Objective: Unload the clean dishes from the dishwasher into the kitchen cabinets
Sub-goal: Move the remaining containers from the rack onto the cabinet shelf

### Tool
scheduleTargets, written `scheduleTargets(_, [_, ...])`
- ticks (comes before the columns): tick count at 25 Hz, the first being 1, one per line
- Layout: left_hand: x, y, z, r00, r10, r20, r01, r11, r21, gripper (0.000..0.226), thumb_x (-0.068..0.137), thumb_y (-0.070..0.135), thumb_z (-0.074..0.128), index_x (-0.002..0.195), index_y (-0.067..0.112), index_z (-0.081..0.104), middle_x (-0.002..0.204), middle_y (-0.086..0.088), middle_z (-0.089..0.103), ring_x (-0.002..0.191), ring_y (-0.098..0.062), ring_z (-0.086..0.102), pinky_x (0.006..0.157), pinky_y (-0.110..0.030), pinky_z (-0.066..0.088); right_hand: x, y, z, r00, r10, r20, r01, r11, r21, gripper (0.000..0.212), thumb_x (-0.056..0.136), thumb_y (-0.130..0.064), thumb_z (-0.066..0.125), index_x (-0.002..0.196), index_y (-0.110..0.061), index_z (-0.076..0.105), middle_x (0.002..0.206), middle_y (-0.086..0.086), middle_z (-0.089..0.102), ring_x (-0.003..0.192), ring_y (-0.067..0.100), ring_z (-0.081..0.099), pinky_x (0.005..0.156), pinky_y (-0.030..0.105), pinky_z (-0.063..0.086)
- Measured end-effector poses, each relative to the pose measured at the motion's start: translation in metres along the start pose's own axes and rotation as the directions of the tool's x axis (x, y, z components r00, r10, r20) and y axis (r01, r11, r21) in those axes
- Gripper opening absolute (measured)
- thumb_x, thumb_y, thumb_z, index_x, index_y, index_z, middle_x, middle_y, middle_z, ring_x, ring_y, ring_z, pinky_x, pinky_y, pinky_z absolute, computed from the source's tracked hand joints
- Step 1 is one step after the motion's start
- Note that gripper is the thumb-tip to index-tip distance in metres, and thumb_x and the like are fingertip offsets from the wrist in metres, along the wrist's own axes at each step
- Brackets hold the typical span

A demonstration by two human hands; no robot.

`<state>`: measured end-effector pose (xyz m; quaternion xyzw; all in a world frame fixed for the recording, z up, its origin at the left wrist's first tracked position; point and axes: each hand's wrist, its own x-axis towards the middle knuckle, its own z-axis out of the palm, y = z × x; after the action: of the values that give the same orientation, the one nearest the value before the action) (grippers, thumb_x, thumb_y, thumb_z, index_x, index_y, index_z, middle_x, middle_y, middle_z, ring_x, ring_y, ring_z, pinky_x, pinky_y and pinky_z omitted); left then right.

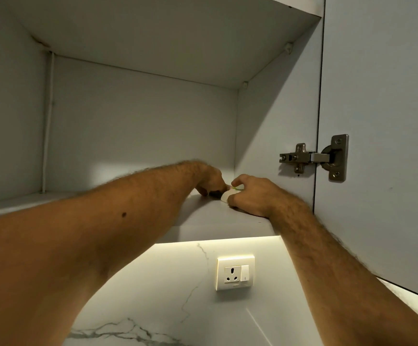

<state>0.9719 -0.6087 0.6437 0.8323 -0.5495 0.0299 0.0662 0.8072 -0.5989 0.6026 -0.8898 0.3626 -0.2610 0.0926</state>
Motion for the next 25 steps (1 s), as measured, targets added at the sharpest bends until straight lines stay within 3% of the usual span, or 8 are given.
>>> scheduleTargets(3, [0.004,-0.004,-0.003,1.000,0.019,0.019,-0.018,0.999,-0.032,0.029,0.093,0.038,0.063,0.100,0.010,0.061,0.092,0.000,0.063,0.076,-0.012,0.062,0.072,-0.021,0.053,-0.002,-0.002,-0.001,0.999,-0.024,-0.037,0.026,0.999,0.034,0.044,0.082,-0.028,0.066,0.126,-0.028,0.061,0.109,-0.004,0.057,0.095,0.015,0.053,0.074,0.024,0.043])
scheduleTargets(6, [0.006,-0.006,-0.002,0.999,0.032,0.005,-0.032,0.999,0.039,0.023,0.091,0.034,0.066,0.089,0.012,0.063,0.081,0.002,0.060,0.067,-0.009,0.057,0.058,-0.017,0.047,-0.004,-0.003,-0.002,0.999,-0.025,-0.036,0.025,1.000,0.003,0.046,0.086,-0.026,0.066,0.131,-0.025,0.060,0.124,0.001,0.059,0.097,0.015,0.050,0.081,0.024,0.041])
scheduleTargets(11, [0.017,-0.004,0.001,0.999,0.043,-0.019,-0.041,0.995,0.086,0.036,0.092,0.036,0.065,0.113,0.007,0.065,0.080,0.003,0.061,0.078,-0.014,0.061,0.076,-0.026,0.050,-0.005,-0.002,-0.002,0.996,-0.026,-0.087,0.022,0.999,-0.037,0.043,0.087,-0.029,0.068,0.129,-0.020,0.063,0.126,0.003,0.062,0.094,0.016,0.050,0.083,0.023,0.042])
scheduleTargets(14, [0.016,-0.002,-0.001,0.998,0.050,-0.044,-0.046,0.994,0.095,0.028,0.094,0.034,0.062,0.103,0.007,0.062,0.077,0.003,0.057,0.071,-0.011,0.058,0.071,-0.022,0.049,-0.006,-0.002,-0.002,0.988,-0.034,-0.149,0.030,0.999,-0.028,0.038,0.084,-0.027,0.069,0.121,-0.019,0.068,0.117,0.003,0.066,0.093,0.017,0.057,0.082,0.025,0.049])
scheduleTargets(18, [0.013,0.002,0.001,0.996,0.072,-0.046,-0.064,0.985,0.158,0.020,0.095,0.028,0.060,0.087,0.010,0.057,0.073,0.002,0.056,0.061,-0.010,0.053,0.057,-0.020,0.045,-0.002,0.000,-0.001,0.990,-0.029,-0.137,0.024,0.999,-0.038,0.040,0.082,-0.016,0.068,0.121,-0.021,0.070,0.117,0.002,0.068,0.101,0.019,0.061,0.092,0.031,0.053])
scheduleTargets(25, [0.008,0.005,0.003,0.994,0.075,-0.075,-0.063,0.985,0.159,0.025,0.094,0.031,0.061,0.076,0.014,0.057,0.071,0.003,0.059,0.060,-0.009,0.055,0.062,-0.022,0.045,0.005,0.006,0.002,0.991,-0.014,-0.135,0.007,0.999,-0.054,0.046,0.082,-0.008,0.070,0.126,-0.020,0.067,0.124,0.004,0.065,0.110,0.022,0.059,0.099,0.034,0.051])
